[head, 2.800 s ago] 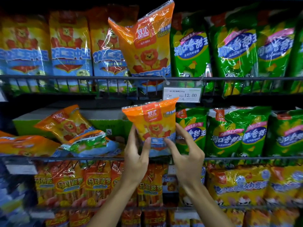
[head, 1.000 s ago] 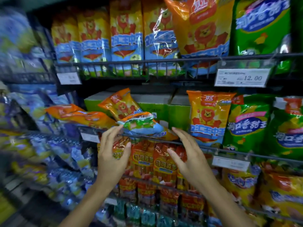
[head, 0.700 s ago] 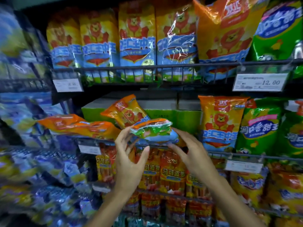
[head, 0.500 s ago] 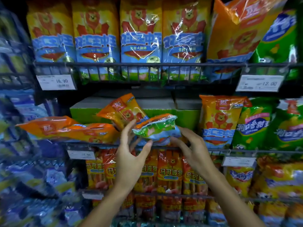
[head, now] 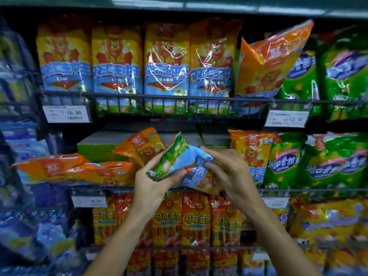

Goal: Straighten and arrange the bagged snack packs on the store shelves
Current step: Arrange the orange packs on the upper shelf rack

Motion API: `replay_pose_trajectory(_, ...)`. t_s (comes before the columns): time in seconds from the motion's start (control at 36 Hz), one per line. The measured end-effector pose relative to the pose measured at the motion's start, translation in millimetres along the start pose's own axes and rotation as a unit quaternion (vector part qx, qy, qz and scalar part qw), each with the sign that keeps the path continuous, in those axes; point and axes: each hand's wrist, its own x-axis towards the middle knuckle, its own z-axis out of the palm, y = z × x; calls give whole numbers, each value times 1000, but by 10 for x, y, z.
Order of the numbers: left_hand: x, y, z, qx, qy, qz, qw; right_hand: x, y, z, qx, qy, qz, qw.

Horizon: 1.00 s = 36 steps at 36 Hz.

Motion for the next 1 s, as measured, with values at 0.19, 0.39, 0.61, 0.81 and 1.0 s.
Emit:
replay_pose_trajectory(0.19,-121,-147,167,-117,79,-72,987,-620,-195,-37,-1,159,5,987)
replay_pose_trajectory(0.39,-168,-184,317,-224,129,-126,958,-897,-331,201,233,-82,327,912)
replay_pose_trajectory(0.61,-246,-259,397,-270,87,-142,948,-459,-410,140,458,126,422,772)
replay_pose_trajectory(0.81,-225,-371,110,-215,19,-105,971,-380,-343,-24,358,157,395,831)
replay_pose_trajectory(1.0,-79,-158,-67,75,-125,28,989,-202,-228,-263,251,89,264,927)
